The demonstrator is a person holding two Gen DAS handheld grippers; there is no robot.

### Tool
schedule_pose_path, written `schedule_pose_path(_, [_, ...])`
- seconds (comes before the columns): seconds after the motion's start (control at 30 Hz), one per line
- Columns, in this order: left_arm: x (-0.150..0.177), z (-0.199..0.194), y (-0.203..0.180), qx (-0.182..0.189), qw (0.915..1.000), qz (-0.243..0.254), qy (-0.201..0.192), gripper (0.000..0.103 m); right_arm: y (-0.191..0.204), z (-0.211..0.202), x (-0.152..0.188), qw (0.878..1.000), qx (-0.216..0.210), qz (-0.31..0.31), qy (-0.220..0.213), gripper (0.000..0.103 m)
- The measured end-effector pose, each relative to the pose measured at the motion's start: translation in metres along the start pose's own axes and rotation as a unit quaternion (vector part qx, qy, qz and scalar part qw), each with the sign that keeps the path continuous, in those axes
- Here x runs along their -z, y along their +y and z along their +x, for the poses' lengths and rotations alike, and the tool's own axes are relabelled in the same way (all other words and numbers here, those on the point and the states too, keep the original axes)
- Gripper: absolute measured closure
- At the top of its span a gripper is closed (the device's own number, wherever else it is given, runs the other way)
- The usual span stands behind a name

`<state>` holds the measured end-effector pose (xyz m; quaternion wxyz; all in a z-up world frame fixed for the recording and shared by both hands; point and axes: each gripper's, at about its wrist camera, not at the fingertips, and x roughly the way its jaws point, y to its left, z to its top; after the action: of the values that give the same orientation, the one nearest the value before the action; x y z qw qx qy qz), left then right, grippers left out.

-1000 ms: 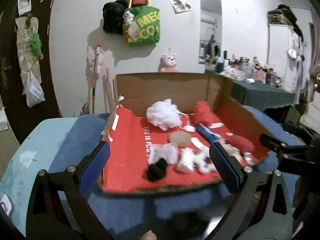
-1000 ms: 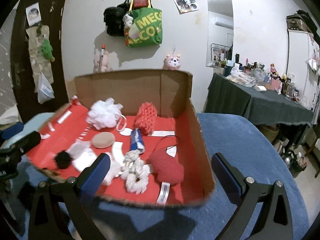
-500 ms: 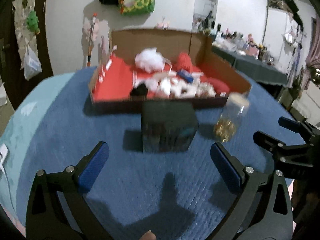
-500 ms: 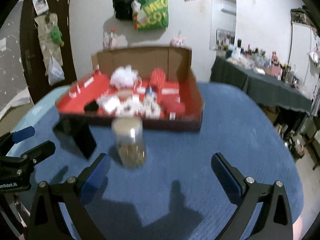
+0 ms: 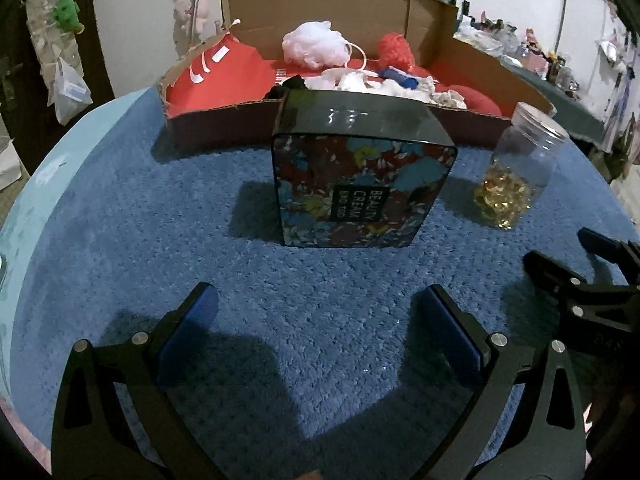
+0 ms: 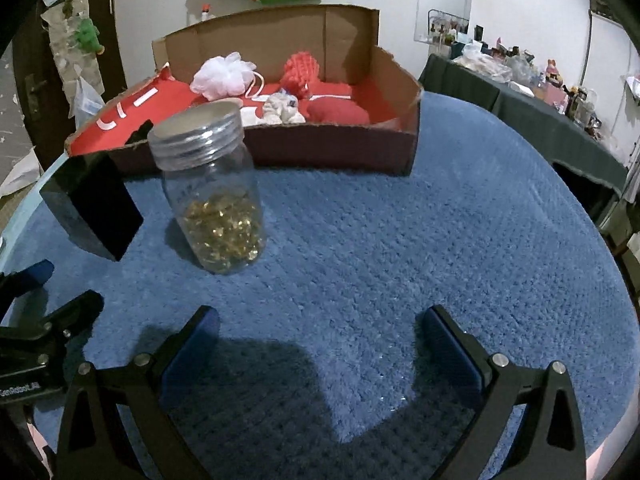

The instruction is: Organize soft objects

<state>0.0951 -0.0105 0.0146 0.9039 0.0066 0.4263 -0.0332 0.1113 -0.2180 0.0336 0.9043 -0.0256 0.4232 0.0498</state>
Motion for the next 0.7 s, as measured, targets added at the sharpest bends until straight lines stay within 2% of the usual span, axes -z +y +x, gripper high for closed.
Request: schedule_pose_path(0.7, [-0.0015, 0.0024, -0.0021, -0.017, 0.9998, -0.009, -0.010, 0.000, 0.0031, 0.0002, 0.0015, 1.000, 0.001, 0.002, -0.005, 0.000])
